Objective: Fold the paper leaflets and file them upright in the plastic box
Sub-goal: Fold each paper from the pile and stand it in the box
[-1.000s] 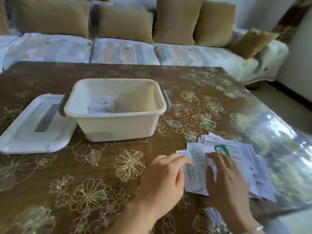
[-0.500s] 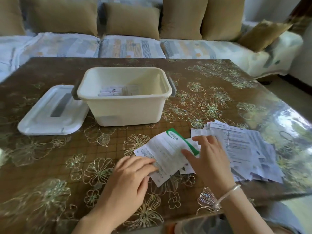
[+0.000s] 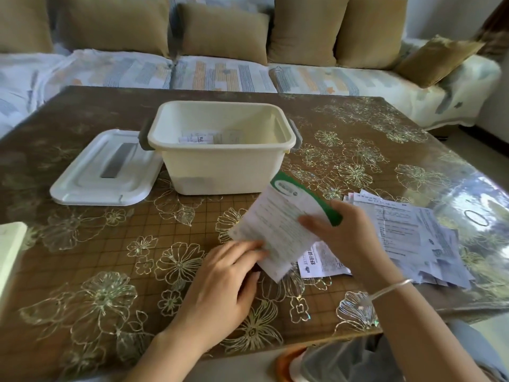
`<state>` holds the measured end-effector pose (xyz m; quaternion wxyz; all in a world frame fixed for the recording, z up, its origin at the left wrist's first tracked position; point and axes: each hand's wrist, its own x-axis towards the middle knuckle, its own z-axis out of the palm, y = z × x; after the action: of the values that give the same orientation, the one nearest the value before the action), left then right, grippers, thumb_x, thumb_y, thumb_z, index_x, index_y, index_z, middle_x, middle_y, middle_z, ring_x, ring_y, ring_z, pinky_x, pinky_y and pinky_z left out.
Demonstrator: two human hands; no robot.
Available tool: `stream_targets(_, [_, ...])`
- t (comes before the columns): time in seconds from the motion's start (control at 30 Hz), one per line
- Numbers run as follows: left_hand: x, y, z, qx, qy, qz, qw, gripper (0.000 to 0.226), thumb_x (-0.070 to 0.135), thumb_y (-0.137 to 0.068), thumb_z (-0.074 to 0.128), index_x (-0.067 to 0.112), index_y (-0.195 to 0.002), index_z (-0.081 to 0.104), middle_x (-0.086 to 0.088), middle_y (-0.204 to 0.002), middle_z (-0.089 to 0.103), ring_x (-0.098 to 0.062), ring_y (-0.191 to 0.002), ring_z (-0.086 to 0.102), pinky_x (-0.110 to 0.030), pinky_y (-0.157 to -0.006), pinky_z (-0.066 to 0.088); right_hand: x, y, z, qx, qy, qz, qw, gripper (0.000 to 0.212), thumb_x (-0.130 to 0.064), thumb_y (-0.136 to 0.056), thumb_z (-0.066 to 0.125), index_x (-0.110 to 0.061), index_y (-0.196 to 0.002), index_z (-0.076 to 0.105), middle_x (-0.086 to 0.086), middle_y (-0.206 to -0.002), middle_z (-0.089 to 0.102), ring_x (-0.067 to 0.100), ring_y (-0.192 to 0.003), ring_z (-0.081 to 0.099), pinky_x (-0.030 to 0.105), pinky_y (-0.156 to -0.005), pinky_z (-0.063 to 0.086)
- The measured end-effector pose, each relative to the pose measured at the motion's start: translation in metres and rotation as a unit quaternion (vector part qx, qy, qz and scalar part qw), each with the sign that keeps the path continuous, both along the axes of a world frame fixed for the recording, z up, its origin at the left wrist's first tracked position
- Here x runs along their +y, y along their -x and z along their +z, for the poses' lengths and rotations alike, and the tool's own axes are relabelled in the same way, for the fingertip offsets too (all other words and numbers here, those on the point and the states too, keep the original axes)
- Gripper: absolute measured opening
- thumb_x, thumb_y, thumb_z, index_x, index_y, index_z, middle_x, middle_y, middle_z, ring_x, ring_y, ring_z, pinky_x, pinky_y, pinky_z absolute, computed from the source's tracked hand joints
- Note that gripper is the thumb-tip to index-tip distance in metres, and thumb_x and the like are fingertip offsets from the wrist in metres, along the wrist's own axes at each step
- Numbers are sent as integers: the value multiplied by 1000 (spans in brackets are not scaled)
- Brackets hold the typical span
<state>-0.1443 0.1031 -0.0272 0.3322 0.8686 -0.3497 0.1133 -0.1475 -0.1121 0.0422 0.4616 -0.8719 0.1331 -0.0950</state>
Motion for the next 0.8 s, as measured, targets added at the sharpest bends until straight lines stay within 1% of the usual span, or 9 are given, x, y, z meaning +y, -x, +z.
stream_targets(0.1, [2,-1,11,-7,150,51,987,56,26,-90,59,9,-141,44,2,-146,44,-12,-137,40,-40,-109,40,20,9,14,-204,-7,14,979,26,-14,-79,74,-15,-67,51,-17,-60,55,-1,-50,45,11,-48,33])
stream_targets(0.17, [9,-3,21,-35,202,97,974,70,28,-87,67,0,-143,36,-11,-147,41,-26,-137,40,-49,-106,42,32,15,18,-289,40,92,952,24,-3,-75,76,-14,-75,55,-24,-82,67,-5,-74,63,12,-61,47])
stream_targets(0.23, [19,-3,27,-48,196,123,972,85,31,-81,73,-3,-145,30,-15,-152,31,-30,-142,31,-53,-109,38,41,21,10,-281,134,172,935,30,-3,-73,72,-22,-92,58,-12,-101,71,4,-93,67,21,-70,54])
stream_targets(0.33, [36,0,26,-32,116,126,985,98,26,-65,82,7,-148,32,-8,-159,21,-21,-147,20,-35,-117,26,47,24,-12,-194,243,259,914,57,-2,-65,71,-25,-116,61,-8,-109,70,7,-103,64,26,-83,55])
stream_targets(0.43, [53,3,11,-4,13,120,993,84,16,-54,89,22,-132,57,5,-145,45,-13,-133,39,-37,-109,36,51,26,-29,-141,265,306,903,51,-3,-66,74,-19,-113,64,-10,-107,70,8,-112,60,26,-98,48])
stream_targets(0.5, [63,6,5,11,-10,104,995,57,17,-56,88,28,-109,71,16,-120,62,-5,-114,50,-34,-100,42,52,30,-34,-114,237,306,915,39,-8,-71,73,-29,-102,60,-14,-105,70,5,-109,62,32,-91,53])
stream_targets(0.63, [65,16,9,17,23,96,995,13,30,-79,67,27,-87,76,22,-88,69,1,-85,62,-29,-78,51,50,39,-34,-82,157,275,945,19,-24,-79,70,-31,-82,52,-25,-103,68,2,-95,67,30,-76,57])
stream_targets(0.7, [62,20,13,12,17,123,992,26,41,-84,56,23,-79,74,18,-75,68,-2,-68,60,-30,-65,50,53,43,-31,-89,160,264,947,18,-47,-81,61,-31,-83,53,-28,-89,67,9,-68,67,30,-60,53])
stream_targets(0.8, [56,17,14,23,20,161,987,27,40,-85,64,18,-70,65,15,-70,65,2,-55,53,-20,-47,44,55,44,-33,-95,140,238,956,24,-52,-82,58,-31,-94,60,-19,-84,68,11,-63,64,31,-55,52])
